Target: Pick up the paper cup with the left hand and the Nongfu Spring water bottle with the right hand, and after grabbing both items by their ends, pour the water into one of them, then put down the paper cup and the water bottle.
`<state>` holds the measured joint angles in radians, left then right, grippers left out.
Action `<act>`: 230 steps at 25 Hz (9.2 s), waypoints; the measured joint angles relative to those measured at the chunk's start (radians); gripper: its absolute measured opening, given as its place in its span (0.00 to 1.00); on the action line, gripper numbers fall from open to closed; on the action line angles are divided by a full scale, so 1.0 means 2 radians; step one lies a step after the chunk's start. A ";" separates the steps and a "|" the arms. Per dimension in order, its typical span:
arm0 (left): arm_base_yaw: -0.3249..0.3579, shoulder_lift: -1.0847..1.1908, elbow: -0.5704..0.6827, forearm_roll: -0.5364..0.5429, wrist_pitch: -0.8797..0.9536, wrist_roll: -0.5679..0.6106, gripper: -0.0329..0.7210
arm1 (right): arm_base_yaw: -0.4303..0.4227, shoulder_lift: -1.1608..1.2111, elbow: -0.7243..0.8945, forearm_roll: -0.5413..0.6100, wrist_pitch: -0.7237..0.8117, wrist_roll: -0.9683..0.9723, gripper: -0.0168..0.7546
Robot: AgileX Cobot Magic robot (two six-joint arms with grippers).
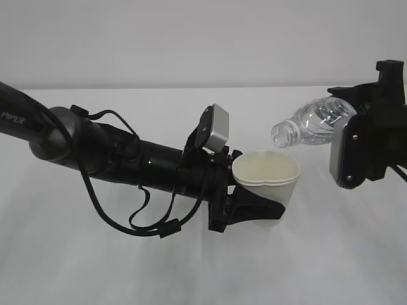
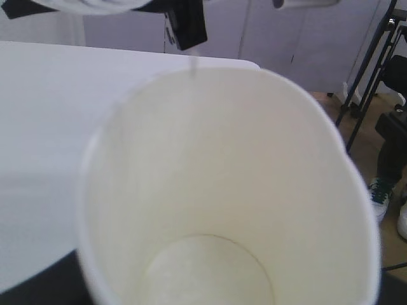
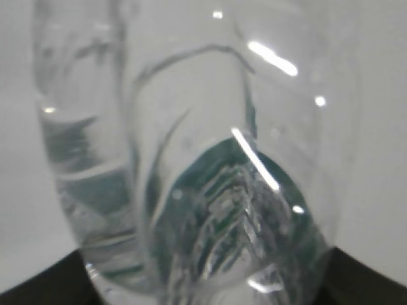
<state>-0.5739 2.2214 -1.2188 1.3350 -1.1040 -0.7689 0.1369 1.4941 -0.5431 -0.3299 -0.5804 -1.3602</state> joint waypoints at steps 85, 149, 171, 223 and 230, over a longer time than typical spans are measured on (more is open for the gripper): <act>0.000 0.000 0.000 0.000 -0.001 0.000 0.63 | 0.000 -0.008 -0.004 -0.024 0.005 -0.002 0.55; 0.000 0.001 0.000 0.008 -0.001 0.000 0.63 | 0.000 -0.008 -0.006 -0.025 0.005 -0.020 0.55; 0.000 0.001 0.000 0.010 -0.001 0.000 0.63 | 0.000 -0.008 -0.011 -0.029 0.006 -0.020 0.55; 0.000 0.001 0.000 0.012 -0.001 0.000 0.63 | 0.000 -0.008 -0.011 -0.038 0.009 -0.022 0.55; 0.000 0.001 0.000 0.013 -0.001 0.000 0.63 | 0.000 -0.008 -0.011 -0.038 0.009 -0.022 0.55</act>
<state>-0.5739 2.2231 -1.2188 1.3616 -1.1058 -0.7689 0.1369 1.4785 -0.5643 -0.4050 -0.5622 -1.4050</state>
